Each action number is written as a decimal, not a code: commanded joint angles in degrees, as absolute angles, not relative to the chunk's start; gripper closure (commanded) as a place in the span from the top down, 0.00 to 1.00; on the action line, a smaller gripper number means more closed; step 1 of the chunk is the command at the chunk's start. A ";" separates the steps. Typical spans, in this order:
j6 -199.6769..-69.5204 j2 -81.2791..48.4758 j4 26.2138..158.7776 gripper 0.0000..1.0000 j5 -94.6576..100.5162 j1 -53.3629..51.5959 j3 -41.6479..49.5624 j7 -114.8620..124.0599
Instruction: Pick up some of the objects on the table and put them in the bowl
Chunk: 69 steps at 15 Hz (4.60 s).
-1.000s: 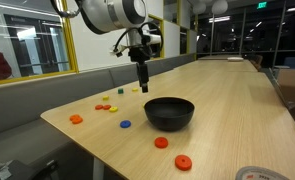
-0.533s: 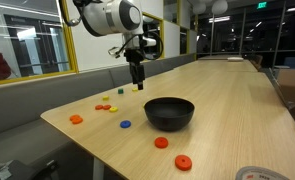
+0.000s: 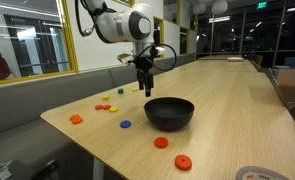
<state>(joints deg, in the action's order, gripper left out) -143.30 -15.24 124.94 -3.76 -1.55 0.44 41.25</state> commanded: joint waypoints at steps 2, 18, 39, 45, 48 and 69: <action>-143.04 -18.09 121.76 1.00 -7.14 -1.08 1.17 36.32; -137.37 -24.05 115.63 1.00 -7.99 -1.94 1.49 31.86; -137.73 -26.69 114.38 0.34 -7.03 -3.47 3.14 33.00; -135.87 -23.60 115.65 0.18 -6.93 -3.78 3.04 32.89; -136.09 -19.63 117.76 0.18 -5.38 -4.64 4.09 34.60; -124.31 -5.00 130.67 0.18 5.61 -0.22 6.89 58.29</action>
<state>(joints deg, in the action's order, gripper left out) -123.74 -6.20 129.64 4.08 -1.74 7.02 55.48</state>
